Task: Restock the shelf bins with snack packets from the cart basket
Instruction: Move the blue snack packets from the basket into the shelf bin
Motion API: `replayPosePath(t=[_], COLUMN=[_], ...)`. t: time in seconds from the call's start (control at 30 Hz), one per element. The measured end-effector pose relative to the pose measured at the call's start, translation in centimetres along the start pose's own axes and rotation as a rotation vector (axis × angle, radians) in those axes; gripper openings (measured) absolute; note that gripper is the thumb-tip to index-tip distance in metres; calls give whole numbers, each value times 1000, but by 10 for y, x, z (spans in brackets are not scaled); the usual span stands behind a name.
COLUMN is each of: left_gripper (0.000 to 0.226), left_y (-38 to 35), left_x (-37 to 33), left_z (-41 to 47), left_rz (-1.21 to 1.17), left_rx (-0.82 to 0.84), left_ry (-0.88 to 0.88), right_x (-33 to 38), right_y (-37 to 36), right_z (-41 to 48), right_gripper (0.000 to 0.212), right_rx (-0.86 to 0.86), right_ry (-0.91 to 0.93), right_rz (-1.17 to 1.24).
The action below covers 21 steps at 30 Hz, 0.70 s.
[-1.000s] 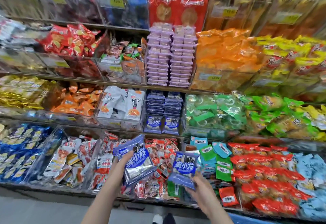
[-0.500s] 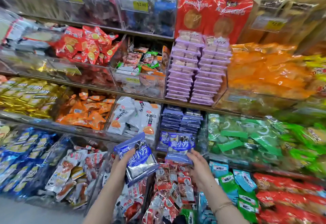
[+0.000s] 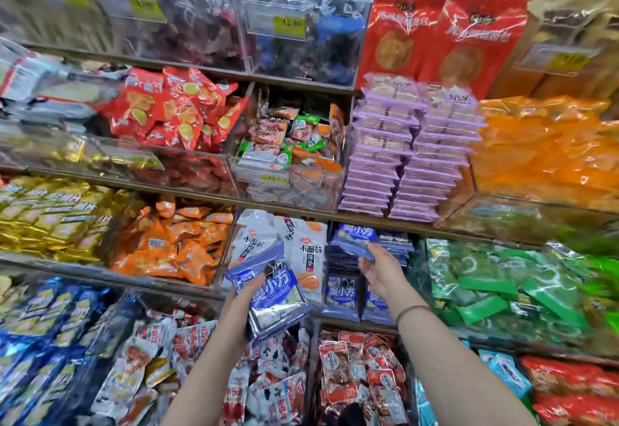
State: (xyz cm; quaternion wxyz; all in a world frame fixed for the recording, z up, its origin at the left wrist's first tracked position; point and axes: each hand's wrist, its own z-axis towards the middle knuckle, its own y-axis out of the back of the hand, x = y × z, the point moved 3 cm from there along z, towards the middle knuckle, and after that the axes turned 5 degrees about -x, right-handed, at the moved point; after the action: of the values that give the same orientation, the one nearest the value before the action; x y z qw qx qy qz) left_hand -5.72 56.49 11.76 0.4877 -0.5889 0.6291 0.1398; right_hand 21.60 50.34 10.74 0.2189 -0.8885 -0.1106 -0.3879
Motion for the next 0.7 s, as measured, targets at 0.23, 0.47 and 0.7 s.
replayPosePath(t=[0.23, 0.47, 0.7], left_gripper=[87, 94, 108], left_y=[-1, -8, -25], left_x=[-3, 2, 10], left_z=[5, 4, -5], left_rz=[-19, 44, 76], left_rx=[-2, -27, -30], left_ry=[-9, 0, 1], right_x=[9, 17, -4], right_y=[-13, -19, -10], right_z=[15, 5, -59], right_gripper=[42, 46, 36], right_rx=[-101, -44, 187], right_ry=[-50, -57, 23], right_rz=[289, 247, -281])
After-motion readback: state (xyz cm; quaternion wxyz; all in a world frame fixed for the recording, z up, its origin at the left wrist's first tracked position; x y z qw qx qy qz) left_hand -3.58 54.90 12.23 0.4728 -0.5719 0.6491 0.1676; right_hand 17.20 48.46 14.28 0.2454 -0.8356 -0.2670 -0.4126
